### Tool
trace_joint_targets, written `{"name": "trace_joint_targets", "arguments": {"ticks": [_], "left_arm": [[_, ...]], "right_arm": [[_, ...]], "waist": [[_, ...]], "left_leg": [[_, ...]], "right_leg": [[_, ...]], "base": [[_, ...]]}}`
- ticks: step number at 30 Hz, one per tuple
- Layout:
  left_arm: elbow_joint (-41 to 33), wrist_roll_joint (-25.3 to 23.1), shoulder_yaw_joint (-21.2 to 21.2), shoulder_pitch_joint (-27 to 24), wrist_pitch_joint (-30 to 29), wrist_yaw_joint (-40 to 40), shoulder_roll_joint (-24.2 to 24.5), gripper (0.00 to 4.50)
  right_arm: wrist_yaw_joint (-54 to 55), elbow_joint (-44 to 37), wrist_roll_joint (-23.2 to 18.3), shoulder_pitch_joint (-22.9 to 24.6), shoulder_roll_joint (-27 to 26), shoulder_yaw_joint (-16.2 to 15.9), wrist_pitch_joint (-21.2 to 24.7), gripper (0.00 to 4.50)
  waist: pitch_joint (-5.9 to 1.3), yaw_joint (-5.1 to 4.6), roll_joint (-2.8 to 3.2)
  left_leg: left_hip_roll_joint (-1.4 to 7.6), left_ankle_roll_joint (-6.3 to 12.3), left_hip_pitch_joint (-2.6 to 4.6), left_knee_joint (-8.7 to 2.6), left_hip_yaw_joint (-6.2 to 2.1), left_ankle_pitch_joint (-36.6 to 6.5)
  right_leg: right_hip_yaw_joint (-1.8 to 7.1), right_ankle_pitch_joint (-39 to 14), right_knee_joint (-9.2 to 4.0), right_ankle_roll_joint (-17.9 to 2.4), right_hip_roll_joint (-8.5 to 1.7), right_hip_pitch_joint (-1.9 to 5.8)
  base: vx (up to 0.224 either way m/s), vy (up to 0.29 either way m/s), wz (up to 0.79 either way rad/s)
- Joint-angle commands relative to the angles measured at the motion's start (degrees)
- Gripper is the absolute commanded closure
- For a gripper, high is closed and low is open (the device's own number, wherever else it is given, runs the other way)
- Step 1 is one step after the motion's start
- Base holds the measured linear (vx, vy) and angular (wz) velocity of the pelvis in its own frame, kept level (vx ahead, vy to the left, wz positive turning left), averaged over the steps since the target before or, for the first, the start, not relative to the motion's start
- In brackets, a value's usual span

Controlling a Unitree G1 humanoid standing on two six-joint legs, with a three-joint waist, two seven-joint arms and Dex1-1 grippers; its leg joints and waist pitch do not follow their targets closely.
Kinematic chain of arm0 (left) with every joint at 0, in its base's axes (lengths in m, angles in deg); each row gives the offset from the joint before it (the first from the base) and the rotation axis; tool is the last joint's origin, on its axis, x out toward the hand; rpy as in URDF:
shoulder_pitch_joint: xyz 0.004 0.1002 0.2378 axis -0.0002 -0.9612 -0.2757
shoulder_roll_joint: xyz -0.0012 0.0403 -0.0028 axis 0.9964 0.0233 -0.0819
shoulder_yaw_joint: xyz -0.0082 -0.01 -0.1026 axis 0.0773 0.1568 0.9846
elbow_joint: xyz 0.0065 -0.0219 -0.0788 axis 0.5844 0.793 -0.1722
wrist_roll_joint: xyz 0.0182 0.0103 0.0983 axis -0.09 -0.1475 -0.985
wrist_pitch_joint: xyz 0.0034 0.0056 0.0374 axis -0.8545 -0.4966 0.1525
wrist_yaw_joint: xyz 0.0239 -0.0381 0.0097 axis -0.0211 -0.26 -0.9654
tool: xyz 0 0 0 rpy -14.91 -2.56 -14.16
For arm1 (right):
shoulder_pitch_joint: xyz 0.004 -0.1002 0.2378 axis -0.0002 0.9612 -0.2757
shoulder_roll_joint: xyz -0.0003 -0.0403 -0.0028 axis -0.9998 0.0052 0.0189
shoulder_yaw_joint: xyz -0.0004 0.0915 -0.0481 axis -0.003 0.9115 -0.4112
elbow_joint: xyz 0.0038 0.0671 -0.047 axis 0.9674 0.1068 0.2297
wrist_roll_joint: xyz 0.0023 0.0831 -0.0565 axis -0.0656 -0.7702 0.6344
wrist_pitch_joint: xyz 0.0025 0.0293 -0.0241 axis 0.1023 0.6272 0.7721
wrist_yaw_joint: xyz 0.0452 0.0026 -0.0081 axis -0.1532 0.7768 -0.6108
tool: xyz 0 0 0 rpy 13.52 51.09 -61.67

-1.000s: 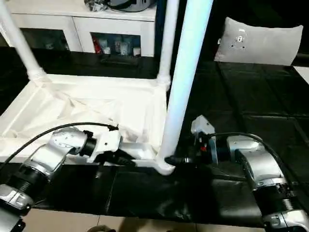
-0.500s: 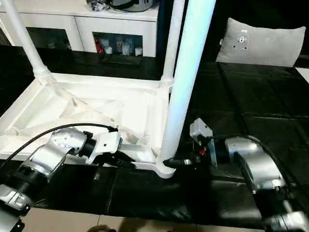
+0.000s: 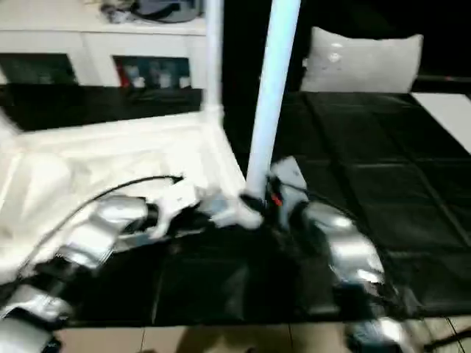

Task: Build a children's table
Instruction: Rotate leg to tighten

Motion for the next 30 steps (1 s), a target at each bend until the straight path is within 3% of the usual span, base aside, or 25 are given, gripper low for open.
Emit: {"name": "trace_joint_targets", "arguments": {"ticks": [1, 3, 4, 5, 8, 9, 17, 18, 22, 23, 26, 29, 30], "left_arm": [[-1.98, 1.14, -3.38, 1.26, -0.49, -1.32, -4.95, 4.50], [0.14, 0.22, -1.65, 2.86, -2.86, -7.58, -7.95, 4.50], [0.33, -0.29, -1.82, 3.02, -2.62, -7.96, -7.93, 4.50], [0.42, -0.53, -1.89, 3.09, -2.52, -8.14, -7.92, 4.50], [0.44, -1.60, -1.83, 2.98, -1.55, -7.72, -6.91, 4.50], [0.50, -1.68, -1.85, 2.92, -1.00, -7.32, -6.46, 4.50], [1.30, -1.03, -1.64, 2.00, 3.30, -2.47, -1.84, 4.50], [1.68, -1.00, -1.76, 1.89, 4.63, -1.30, -1.05, 4.50], [2.91, -0.66, -2.23, 1.87, 7.88, 2.28, 1.29, 4.50], [3.37, 0.29, -2.60, 1.90, 10.62, 6.06, 2.90, 4.50], [3.58, 1.27, -3.40, 2.04, 13.12, 10.83, 4.63, 4.50], [4.33, 1.09, -4.81, 2.26, 17.40, 15.10, 6.69, 4.50], [4.16, 1.75, -5.18, 2.15, 18.19, 17.57, 7.43, 4.50]], "right_arm": [[3.82, 3.27, 0.02, -1.39, -3.47, -2.27, 1.11, 2.54], [5.32, 5.10, 0.97, -2.21, -5.27, -2.58, -1.57, 2.54], [5.46, 5.09, 1.07, -2.16, -5.30, -2.54, -1.93, 2.00], [5.53, 5.09, 1.11, -2.14, -5.31, -2.52, -2.10, 1.87], [3.74, 4.02, 0.69, -1.54, -4.42, -1.60, -3.62, 1.85], [3.01, 3.77, 0.68, -1.28, -3.89, -1.56, -4.07, 1.60], [-6.81, 0.85, -2.51, 2.17, 3.09, 0.54, -8.09, 0.82], [-8.37, 0.52, -2.85, 2.57, 4.36, 0.75, -8.40, 0.68], [-14.10, 0.64, -3.00, 3.51, 8.78, 0.92, -10.53, 0.46], [-19.13, 0.80, -3.11, 4.09, 12.55, 0.43, -12.31, 0.24], [-23.31, 1.23, -3.29, 3.99, 15.64, -0.09, -13.51, 0.03], [-28.90, 1.18, -5.03, 3.61, 18.06, -0.28, -13.69, 0.03], [-32.55, 0.30, -6.15, 3.68, 19.47, -0.99, -13.30, 0.22]], "waist": [[-3.03, 0.29, -0.23], [-3.16, 0.45, -0.19], [-3.26, 0.55, -0.20], [-3.30, 0.67, -0.45], [-3.54, 0.88, -0.23], [-3.61, 0.94, -0.22], [-3.47, 1.43, -0.05], [-3.50, 1.45, 0.26], [-3.48, 1.82, 0.26], [-3.43, 1.93, 0.19], [-3.44, 2.24, -0.07], [-3.45, 2.42, -0.07], [-3.49, 2.51, 0.02]], "left_leg": [[2.05, 0.18, -0.22, -4.21, -1.33, -14.68], [2.17, 0.90, 0.00, -4.13, -1.10, -14.40], [2.21, 1.04, -0.04, -4.11, -1.04, -13.90], [2.27, 1.69, -0.40, -4.29, -1.11, -12.56], [2.40, 2.62, -0.41, -4.08, -0.92, -10.16], [2.38, 2.98, -0.52, -4.02, -0.87, -9.30], [2.48, 3.96, -0.61, -4.05, -0.82, -9.87], [2.47, 3.94, -0.48, -4.03, -0.83, -10.04], [2.43, 4.25, -0.56, -3.95, -0.83, -10.16], [2.45, 4.30, -0.51, -3.94, -0.82, -10.36], [2.48, 4.74, -0.52, -3.90, -0.75, -10.02], [2.60, 5.28, -0.44, -3.88, -0.78, -9.99], [2.70, 5.27, -0.39, -3.88, -0.75, -9.81]], "right_leg": [[2.30, -30.77, -6.45, -5.29, -4.00, 2.26], [2.51, -27.57, -6.37, -6.31, -3.86, 2.15], [2.61, -25.93, -6.16, -6.76, -3.86, 2.25], [2.66, -22.99, -5.74, -7.59, -3.79, 2.58], [2.83, -16.51, -5.08, -9.64, -3.78, 2.82], [2.86, -14.29, -4.88, -10.40, -3.78, 3.02], [2.83, -15.42, -5.05, -10.21, -3.85, 3.25], [2.78, -15.50, -5.11, -10.38, -3.87, 3.19], [2.71, -15.82, -5.19, -10.62, -3.85, 3.24], [2.70, -16.03, -5.22, -10.73, -3.90, 3.20], [2.76, -16.16, -5.10, -10.69, -3.91, 3.29], [2.72, -16.16, -5.05, -11.04, -3.97, 3.20], [2.75, -15.65, -4.94, -11.27, -4.00, 3.19]], "base": [[0.000, 0.000, 0.00], [0.000, 0.000, 0.00], [0.000, 0.000, 0.00], [0.000, 0.000, 0.00], [0.000, 0.000, 0.00], [0.000, 0.000, 0.00], [0.000, 0.000, 0.00], [0.000, 0.000, 0.00], [0.000, 0.000, 0.00], [0.000, 0.000, 0.00], [0.000, 0.000, 0.00], [0.000, 0.000, 0.00], [0.000, 0.000, 0.00]]}}
